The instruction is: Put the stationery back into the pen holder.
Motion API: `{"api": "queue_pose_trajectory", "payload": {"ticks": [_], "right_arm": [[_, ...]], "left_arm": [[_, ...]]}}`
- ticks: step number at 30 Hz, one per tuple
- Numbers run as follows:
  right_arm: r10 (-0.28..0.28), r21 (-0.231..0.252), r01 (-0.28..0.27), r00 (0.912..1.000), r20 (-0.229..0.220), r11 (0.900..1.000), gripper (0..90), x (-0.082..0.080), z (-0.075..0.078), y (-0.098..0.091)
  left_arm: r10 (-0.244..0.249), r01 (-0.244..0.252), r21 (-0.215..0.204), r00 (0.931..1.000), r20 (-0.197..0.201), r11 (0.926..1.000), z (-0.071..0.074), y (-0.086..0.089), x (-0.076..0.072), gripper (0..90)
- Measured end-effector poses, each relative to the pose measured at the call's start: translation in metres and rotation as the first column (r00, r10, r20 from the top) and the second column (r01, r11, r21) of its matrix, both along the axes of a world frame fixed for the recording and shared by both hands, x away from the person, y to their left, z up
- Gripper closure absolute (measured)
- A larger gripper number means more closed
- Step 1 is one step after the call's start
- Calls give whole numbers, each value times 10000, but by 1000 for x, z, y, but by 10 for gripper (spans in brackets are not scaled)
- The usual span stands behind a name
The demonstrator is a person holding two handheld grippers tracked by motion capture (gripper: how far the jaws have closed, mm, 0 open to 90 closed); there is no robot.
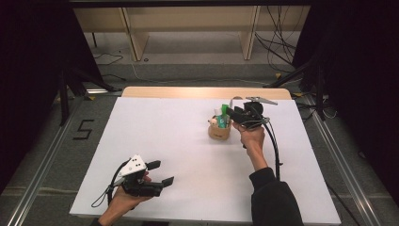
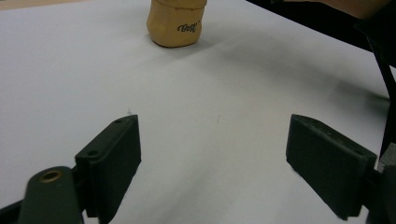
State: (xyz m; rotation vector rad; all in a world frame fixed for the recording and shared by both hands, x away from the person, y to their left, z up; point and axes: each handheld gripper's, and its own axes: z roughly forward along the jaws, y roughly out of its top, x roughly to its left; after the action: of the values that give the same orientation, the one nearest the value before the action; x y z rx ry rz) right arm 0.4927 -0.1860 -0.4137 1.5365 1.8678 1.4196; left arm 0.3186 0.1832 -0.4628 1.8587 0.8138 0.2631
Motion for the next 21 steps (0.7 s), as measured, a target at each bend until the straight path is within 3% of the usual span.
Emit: {"api": "queue_pose_trajectory", "payload": {"ticks": [2, 6, 21], "right_arm": [[-42, 222, 41, 10000, 66, 9997, 467, -1, 3, -2], [0, 363, -9, 9997, 236, 9993, 425, -8, 10, -7], [703, 496, -739, 9950, 713, 9960, 366, -43, 17, -12]], "left_arm": [[26, -26, -1, 10000, 11, 10000, 0, 0, 0, 177], [63, -63, -16, 10000, 28, 10000, 0, 0, 0, 177], [227, -227, -50, 9997, -12, 9997, -1, 4, 3, 177]]}}
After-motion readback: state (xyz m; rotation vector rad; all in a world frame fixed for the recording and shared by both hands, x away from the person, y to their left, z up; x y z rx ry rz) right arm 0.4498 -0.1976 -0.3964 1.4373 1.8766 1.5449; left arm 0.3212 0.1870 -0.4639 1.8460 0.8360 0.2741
